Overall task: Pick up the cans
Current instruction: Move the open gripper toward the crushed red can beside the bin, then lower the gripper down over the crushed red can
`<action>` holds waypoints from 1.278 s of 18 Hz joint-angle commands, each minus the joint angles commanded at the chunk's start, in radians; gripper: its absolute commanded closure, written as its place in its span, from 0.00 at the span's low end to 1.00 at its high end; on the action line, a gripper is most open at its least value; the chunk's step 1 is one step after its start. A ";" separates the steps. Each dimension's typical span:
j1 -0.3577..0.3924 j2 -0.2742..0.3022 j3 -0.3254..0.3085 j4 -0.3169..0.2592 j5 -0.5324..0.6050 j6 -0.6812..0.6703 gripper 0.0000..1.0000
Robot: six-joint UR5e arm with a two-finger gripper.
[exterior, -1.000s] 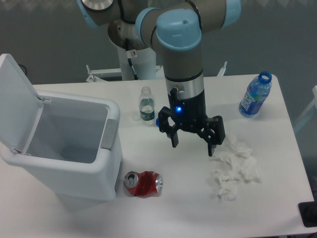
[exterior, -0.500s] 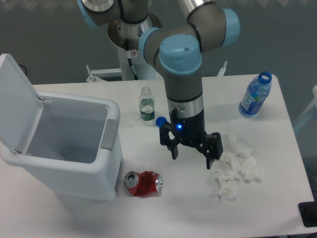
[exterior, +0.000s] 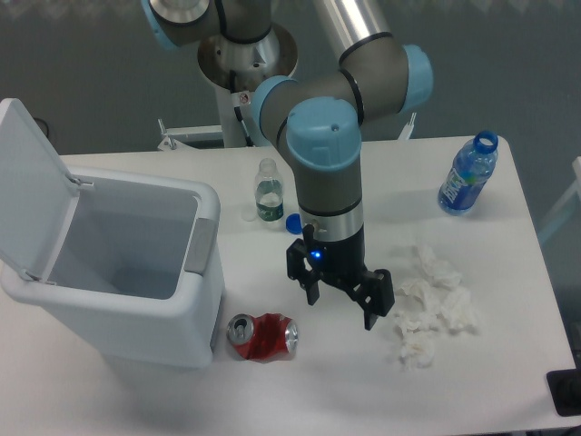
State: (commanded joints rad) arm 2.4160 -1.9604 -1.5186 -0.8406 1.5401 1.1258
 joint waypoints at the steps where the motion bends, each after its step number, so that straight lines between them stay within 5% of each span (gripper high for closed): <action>1: -0.002 -0.006 -0.002 0.000 0.000 0.020 0.00; 7: -0.002 -0.025 -0.005 0.000 -0.005 0.268 0.00; 13: -0.008 -0.109 -0.009 -0.002 -0.006 0.442 0.00; 23: -0.031 -0.101 -0.058 -0.046 0.003 0.506 0.00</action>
State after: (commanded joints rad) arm 2.3854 -2.0617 -1.5769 -0.8866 1.5432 1.6322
